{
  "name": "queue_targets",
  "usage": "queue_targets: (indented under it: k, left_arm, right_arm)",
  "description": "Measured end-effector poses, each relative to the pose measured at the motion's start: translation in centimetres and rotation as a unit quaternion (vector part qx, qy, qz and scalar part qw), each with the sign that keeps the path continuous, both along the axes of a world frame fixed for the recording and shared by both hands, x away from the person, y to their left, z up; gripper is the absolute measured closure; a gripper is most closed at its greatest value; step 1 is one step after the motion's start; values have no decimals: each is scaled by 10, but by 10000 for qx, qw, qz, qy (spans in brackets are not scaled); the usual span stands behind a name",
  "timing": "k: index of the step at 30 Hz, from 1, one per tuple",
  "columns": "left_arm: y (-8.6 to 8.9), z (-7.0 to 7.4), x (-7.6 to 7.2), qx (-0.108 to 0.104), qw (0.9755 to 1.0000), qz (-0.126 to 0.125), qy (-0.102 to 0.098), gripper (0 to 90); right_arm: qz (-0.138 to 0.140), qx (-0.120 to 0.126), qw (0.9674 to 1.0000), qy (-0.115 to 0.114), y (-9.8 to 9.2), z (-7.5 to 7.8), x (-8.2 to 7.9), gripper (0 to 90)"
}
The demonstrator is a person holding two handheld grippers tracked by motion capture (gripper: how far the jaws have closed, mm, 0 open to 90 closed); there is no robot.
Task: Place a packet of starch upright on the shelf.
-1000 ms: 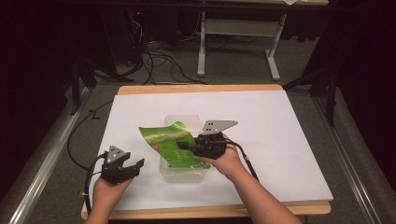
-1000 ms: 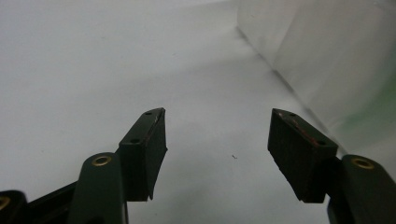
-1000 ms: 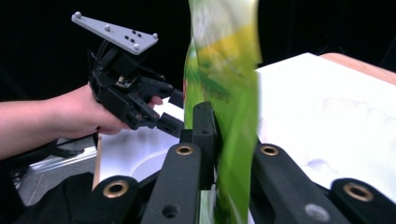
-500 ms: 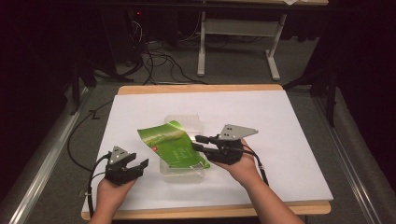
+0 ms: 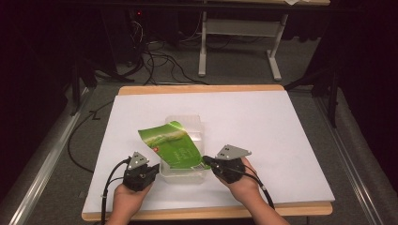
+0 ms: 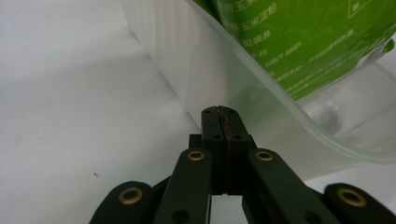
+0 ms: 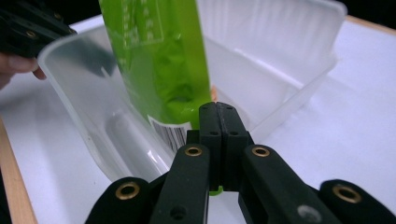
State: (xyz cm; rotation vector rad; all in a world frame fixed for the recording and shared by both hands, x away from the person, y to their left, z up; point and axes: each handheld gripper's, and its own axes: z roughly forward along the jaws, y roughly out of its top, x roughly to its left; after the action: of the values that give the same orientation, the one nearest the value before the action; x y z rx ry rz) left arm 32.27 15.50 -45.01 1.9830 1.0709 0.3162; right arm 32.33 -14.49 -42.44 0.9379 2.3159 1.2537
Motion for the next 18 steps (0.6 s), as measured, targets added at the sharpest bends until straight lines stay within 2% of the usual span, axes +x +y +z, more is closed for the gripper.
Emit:
queue_targets:
  k: [3,6,9,12,14,16,18]
  left_arm:
    - [1,-1,1,-71,10000,8,10,900]
    - [1,-1,1,-92,10000,11,24,900]
    - [2,-1,1,-75,10000,19,12,900]
    - [2,-1,2,-78,10000,14,27,900]
    - [2,-1,2,-73,10000,20,24,900]
    - [2,-1,2,-65,10000,25,11,894]
    - [2,-1,2,-82,10000,33,3,888]
  right_arm:
    - [71,21,9999,72,8,-3,4,900]
    - [212,-66,9997,126,22,-9,9,900]
    - [218,-245,9994,117,33,-16,10,900]
    - [266,-115,9993,217,29,-15,13,900]
    - [255,-33,9996,117,24,-9,10,900]
    - [155,208,9997,22,15,3,7,900]
    - [117,479,9987,-89,8,15,6,834]
